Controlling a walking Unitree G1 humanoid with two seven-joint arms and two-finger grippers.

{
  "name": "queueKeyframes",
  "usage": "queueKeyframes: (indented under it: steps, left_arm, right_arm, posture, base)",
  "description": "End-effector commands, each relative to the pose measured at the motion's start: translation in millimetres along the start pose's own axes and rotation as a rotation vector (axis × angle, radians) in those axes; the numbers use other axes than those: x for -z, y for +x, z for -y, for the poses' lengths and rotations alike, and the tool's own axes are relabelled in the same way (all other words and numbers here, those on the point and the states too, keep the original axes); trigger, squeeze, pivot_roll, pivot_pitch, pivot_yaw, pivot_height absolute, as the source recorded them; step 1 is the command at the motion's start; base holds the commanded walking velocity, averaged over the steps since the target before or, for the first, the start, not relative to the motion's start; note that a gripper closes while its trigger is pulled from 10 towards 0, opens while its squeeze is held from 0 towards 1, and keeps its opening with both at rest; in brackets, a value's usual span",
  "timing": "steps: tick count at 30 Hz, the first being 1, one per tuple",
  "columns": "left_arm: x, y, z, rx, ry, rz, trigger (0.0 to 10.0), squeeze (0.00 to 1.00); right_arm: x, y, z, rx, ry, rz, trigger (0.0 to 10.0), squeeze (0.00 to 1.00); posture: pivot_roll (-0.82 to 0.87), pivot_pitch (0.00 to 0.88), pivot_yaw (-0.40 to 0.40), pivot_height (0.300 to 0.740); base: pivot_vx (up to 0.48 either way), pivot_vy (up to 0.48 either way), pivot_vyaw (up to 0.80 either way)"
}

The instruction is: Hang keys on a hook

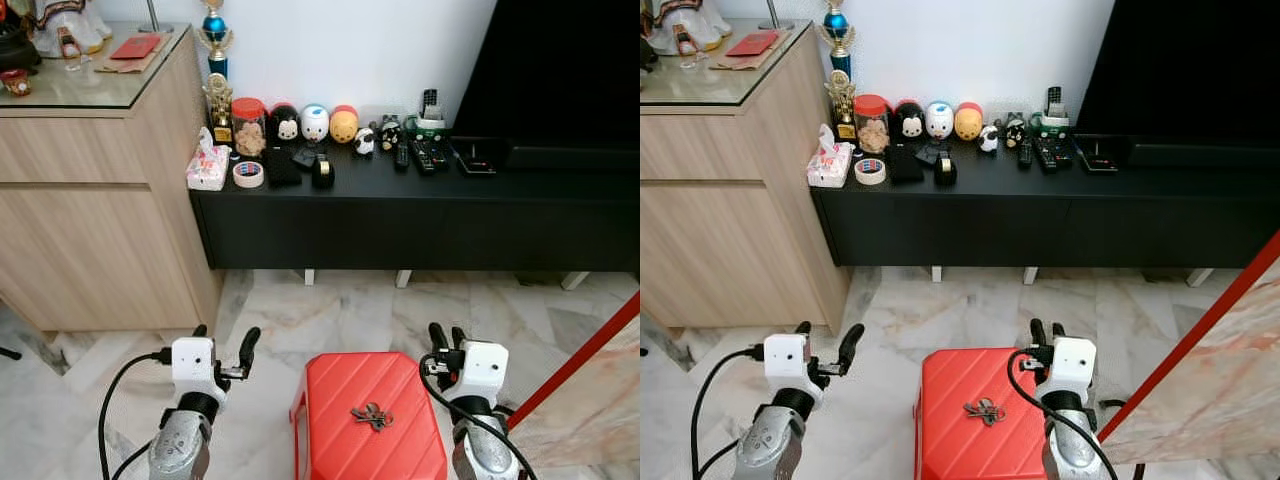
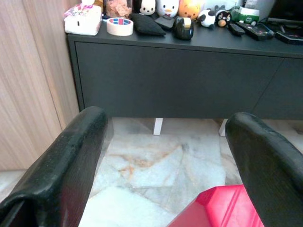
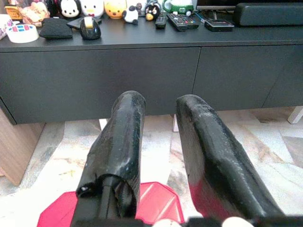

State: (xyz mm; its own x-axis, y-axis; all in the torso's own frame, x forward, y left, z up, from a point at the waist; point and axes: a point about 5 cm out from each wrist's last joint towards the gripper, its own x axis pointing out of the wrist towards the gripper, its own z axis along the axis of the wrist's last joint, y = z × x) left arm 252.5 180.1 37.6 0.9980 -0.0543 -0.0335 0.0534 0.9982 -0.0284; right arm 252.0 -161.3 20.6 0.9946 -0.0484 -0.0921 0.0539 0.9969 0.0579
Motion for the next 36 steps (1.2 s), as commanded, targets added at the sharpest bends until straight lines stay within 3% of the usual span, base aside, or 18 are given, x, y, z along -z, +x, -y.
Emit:
queueKeyframes:
  steps: [1, 18, 26, 36]
  left_arm:
    - [-0.9, 2.7, 5.0, 0.016, -0.009, -0.004, 10.0, 0.0]
    - [-2.2, 0.5, 6.9, 0.026, -0.004, -0.009, 10.0, 0.0]
    - [-6.1, 2.9, 6.7, 0.037, 0.014, 0.001, 10.0, 0.0]
    - [-8.7, 4.6, 8.1, 0.039, 0.012, 0.003, 10.0, 0.0]
  right_arm:
    - [-2.7, 2.3, 1.6, 0.007, -0.003, 0.002, 10.0, 0.0]
    - [0.1, 5.1, 2.2, 0.001, -0.006, -0.035, 10.0, 0.0]
    - [3.0, 5.6, 2.7, 0.002, -0.005, -0.048, 10.0, 0.0]
    - [4.9, 6.6, 2.3, 0.0, -0.01, -0.058, 10.0, 0.0]
  posture:
    - [-0.01, 0.0, -0.098, 0.685]
    - [0.0, 0.012, -0.107, 0.681]
    - [0.0, 0.014, -0.105, 0.627]
    - [0.0, 0.024, -0.107, 0.627]
  base:
    - [0.0, 0.0, 0.0]
    - [0.0, 0.0, 0.0]
    - [0.0, 0.0, 0.0]
    - [0.0, 0.0, 0.0]
